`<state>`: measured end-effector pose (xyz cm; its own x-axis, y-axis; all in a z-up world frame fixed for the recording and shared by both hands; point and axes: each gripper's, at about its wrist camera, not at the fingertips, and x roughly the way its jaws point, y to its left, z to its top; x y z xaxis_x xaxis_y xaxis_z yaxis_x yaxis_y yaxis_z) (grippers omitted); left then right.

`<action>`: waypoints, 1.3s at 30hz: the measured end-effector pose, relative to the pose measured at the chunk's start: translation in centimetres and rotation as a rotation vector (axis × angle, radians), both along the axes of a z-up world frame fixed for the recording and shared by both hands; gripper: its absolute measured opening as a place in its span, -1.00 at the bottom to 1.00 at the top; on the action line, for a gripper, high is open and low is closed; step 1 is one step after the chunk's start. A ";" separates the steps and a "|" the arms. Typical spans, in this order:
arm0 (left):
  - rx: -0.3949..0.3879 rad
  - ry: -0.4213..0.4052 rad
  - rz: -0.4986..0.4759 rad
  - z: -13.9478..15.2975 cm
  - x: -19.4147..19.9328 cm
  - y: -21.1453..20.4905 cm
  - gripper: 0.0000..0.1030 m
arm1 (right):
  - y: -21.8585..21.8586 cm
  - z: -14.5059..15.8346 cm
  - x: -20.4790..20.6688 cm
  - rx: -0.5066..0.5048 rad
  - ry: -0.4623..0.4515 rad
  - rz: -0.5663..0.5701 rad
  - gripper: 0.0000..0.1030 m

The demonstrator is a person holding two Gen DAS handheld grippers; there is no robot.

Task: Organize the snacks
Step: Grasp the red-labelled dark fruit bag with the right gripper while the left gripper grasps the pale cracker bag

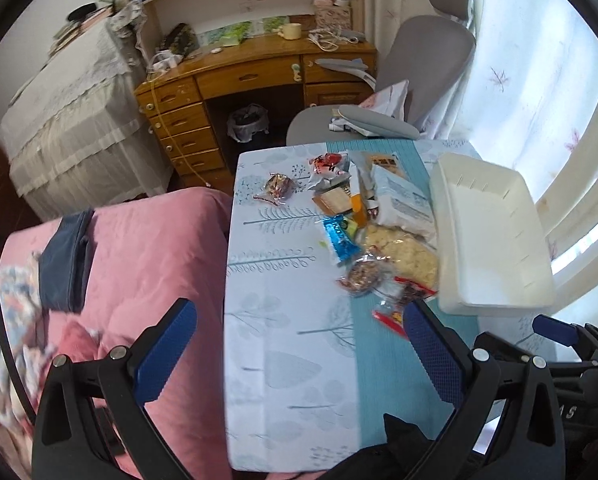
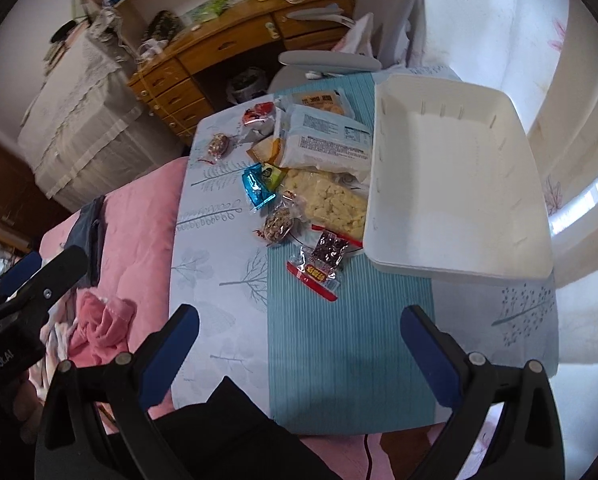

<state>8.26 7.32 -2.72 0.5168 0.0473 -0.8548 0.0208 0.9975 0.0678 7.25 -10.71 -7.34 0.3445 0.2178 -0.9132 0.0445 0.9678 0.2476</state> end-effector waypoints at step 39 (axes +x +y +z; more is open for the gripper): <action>-0.209 0.446 -0.096 -16.7 18.6 -4.2 0.99 | 2.2 -16.7 3.5 0.058 0.204 -0.413 0.83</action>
<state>26.86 3.10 -19.38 0.0922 -0.1779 -0.9797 0.0945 0.9810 -0.1693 10.73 -8.47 -24.02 0.2278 0.1530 -0.9616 0.4768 0.8436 0.2471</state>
